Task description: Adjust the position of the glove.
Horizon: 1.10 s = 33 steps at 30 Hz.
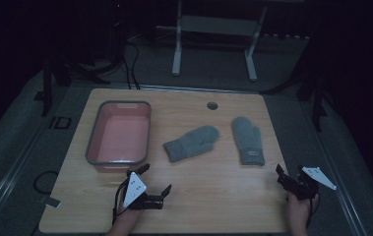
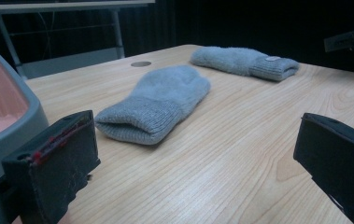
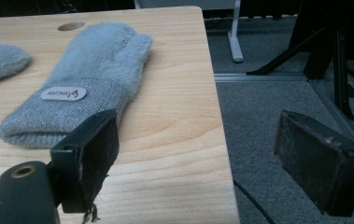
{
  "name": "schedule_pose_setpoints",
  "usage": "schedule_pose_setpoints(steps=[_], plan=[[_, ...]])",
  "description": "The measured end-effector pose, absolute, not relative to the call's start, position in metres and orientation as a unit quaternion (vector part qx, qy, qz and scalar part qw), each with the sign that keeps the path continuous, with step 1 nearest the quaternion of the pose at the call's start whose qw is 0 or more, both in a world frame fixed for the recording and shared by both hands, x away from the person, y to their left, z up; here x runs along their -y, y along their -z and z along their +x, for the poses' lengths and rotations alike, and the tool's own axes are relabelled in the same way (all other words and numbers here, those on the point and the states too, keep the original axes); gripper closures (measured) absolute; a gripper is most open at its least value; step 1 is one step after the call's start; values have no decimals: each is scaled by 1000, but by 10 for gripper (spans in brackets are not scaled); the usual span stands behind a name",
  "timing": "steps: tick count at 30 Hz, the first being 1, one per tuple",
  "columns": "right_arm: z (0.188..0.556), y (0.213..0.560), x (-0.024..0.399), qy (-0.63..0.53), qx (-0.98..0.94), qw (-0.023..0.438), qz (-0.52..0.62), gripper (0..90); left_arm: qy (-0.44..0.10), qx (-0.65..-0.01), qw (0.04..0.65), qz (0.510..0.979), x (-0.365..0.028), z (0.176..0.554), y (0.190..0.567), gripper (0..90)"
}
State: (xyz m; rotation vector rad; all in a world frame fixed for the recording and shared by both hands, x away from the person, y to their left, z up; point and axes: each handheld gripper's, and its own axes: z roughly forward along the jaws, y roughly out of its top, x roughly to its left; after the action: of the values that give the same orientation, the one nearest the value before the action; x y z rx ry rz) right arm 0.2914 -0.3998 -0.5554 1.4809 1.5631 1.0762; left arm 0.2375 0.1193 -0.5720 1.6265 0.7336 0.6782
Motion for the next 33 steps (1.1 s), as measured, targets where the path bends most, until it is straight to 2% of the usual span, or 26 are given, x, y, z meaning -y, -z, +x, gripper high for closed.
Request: schedule_pose_setpoints(steps=[10,17,27,33], plan=[[293,555,393,-395,-629,349,571,145,-290,-324,581,688,-120,238,572,2],[298,537,382,-391,-644,341,562,164,-291,-326,582,685,-121,237,572,2],[338,504,352,-404,-677,284,546,148,-290,-327,583,684,-121,237,572,2],[353,491,331,-425,-687,274,522,133,-290,-329,584,683,-121,237,572,2]])
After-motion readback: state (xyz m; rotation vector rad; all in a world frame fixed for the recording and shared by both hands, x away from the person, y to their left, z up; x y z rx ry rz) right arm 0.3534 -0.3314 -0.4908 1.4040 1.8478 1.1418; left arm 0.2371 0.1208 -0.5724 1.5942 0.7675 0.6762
